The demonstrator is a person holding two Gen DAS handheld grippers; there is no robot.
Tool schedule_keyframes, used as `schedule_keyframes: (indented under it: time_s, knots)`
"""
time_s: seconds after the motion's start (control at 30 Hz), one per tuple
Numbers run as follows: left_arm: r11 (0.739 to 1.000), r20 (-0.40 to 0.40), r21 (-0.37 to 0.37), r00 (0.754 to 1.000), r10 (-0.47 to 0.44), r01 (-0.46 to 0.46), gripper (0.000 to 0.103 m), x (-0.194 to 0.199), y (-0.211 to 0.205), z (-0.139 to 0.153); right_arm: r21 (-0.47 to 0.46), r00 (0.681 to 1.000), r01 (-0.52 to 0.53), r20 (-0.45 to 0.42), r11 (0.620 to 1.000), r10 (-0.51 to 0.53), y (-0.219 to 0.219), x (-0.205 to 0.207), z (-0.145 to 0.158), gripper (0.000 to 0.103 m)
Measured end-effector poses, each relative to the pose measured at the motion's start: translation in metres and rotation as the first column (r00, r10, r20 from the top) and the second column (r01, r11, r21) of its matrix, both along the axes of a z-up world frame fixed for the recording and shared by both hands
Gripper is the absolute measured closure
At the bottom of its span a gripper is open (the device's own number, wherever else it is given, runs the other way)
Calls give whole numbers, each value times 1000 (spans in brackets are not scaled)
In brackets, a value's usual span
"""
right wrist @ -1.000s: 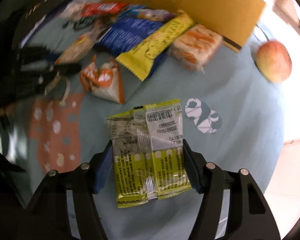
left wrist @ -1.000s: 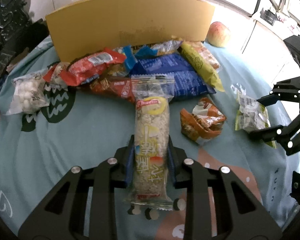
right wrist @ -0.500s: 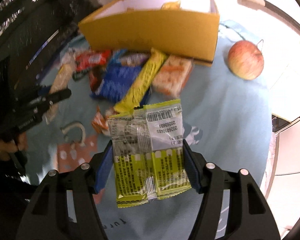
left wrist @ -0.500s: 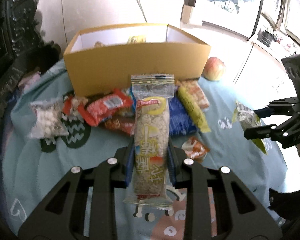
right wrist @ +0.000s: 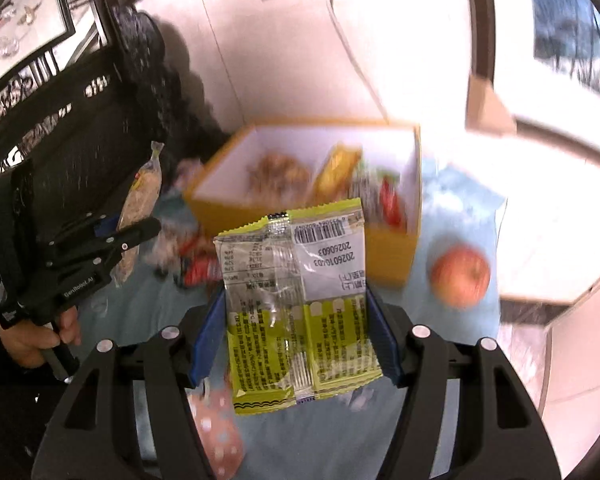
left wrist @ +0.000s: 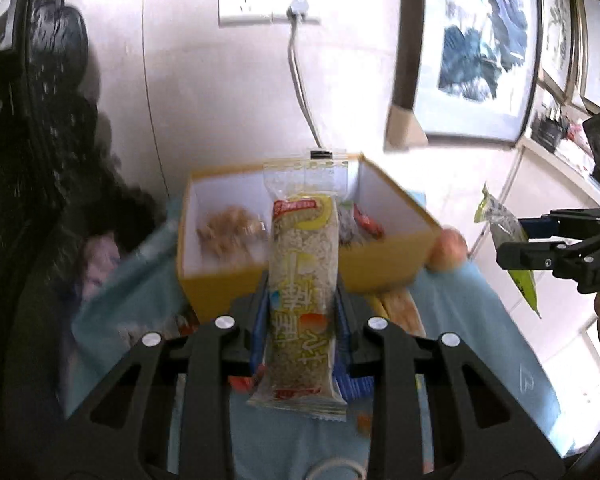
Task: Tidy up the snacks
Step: 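Lift the rice-stick bag and twin packet over the yellow box and release both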
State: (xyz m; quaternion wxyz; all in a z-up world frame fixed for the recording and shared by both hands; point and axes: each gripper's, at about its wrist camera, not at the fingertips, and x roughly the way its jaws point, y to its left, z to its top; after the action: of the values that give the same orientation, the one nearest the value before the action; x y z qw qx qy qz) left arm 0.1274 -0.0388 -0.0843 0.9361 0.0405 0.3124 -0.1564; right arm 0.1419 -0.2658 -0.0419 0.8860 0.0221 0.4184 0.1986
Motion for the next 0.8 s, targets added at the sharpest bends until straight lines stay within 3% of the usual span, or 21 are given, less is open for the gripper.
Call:
schedule_keyframes:
  time_s: [0.27, 0.47, 0.53, 0.63, 0.8]
  knots:
    - [1000, 85, -1, 996, 8, -8, 75, 64, -6, 63, -50, 990, 0, 140, 999, 7, 18, 61, 57, 38]
    - [999, 116, 44, 993, 22, -28, 71, 114, -9, 86, -80, 987, 47, 156, 996, -34, 32, 118, 70, 37]
    - [994, 70, 97, 997, 38, -45, 2, 139, -14, 72, -98, 994, 73, 93, 993, -64, 39, 143, 54, 26]
    - [977, -11, 195, 996, 88, -84, 2, 156, -11, 42, -193, 992, 126, 15, 973, -125, 43, 162, 26, 26]
    - [982, -28, 144, 992, 127, -121, 2, 130, 20, 16, -175, 992, 120, -29, 977, -127, 37, 127, -6, 26]
